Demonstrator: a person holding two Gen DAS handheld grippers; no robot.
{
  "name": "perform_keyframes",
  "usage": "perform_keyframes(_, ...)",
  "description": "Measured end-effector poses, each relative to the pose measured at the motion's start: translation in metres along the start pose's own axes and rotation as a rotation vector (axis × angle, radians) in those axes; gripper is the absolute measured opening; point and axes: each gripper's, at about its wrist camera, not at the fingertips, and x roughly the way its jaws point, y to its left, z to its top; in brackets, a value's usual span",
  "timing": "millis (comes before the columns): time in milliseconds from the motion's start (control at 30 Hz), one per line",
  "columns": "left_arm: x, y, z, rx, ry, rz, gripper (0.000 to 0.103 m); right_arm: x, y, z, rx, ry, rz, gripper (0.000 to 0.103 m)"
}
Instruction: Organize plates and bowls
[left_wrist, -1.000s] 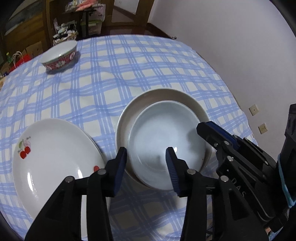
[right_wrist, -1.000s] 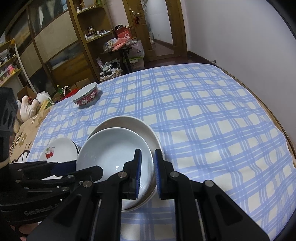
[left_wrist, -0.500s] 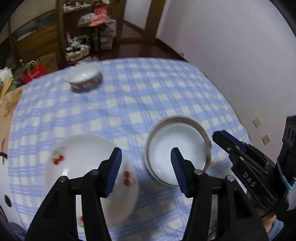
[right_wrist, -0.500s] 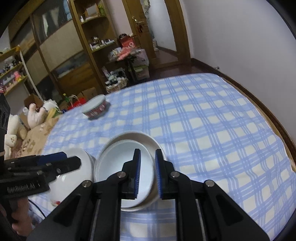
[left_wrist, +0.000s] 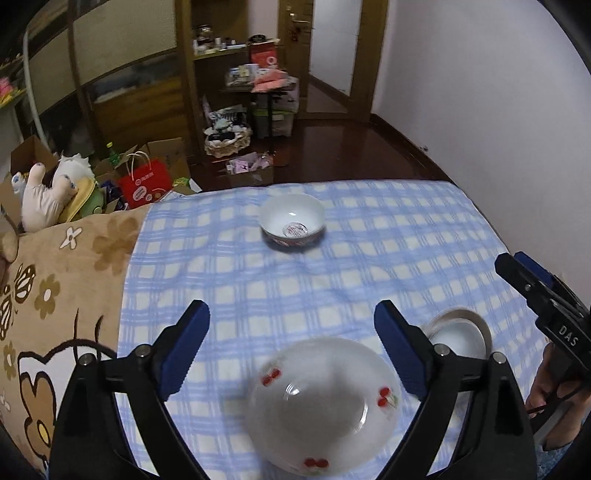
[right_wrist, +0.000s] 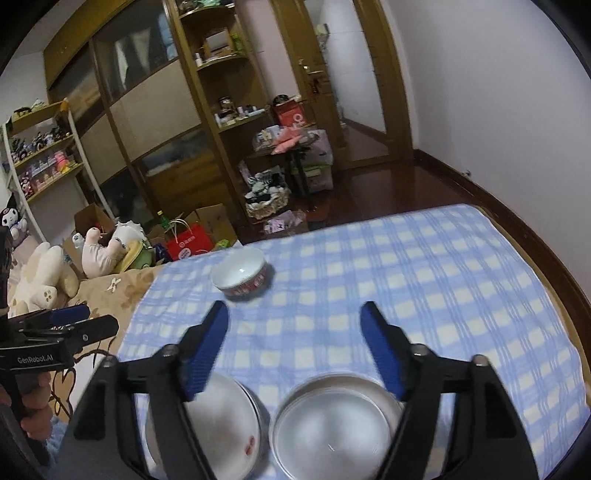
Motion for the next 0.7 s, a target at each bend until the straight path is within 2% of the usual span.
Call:
perform_keyframes(100, 0.015, 0.012, 0.014, 0.017, 0.008, -0.01, 0.09, 0.022, 0.015, 0.016, -0.033, 0.017, 0.002, 0.083)
perform_keyframes(233, 0.043, 0.02, 0.037, 0.052, 0.004, 0.016, 0.09, 0.061, 0.029, 0.038, -0.054, 0.046, 0.005, 0.083)
perform_keyframes(433, 0.093, 0.033, 0.067, 0.043, 0.02, -0.028, 0.09, 0.118, 0.039, 0.063, -0.054, 0.11, 0.019, 0.083)
perform_keyframes(700, 0.161, 0.046, 0.098, 0.022, 0.046, -0.062, 0.09, 0.189, 0.043, 0.067, -0.093, 0.198, -0.006, 0.083)
